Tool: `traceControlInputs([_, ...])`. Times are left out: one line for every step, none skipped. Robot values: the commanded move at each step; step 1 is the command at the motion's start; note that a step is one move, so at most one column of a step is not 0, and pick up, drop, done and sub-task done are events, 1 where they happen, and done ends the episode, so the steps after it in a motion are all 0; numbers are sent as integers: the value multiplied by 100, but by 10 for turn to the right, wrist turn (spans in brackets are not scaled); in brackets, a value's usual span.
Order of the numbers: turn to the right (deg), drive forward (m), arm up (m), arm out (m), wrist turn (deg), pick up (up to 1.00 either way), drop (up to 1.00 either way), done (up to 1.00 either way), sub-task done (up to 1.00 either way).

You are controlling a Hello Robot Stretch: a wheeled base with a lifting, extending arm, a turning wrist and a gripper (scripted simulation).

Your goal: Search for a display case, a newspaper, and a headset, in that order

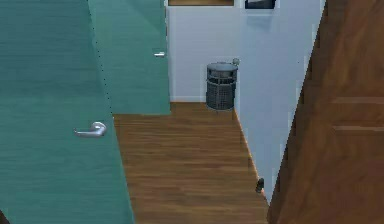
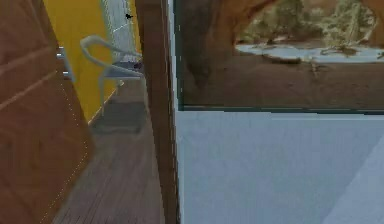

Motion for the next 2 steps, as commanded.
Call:
traceControlInputs([0,100,0,0,0,0,0,0,0])
traceControlInputs([-450,0,0,0,0,0,0,0,0])
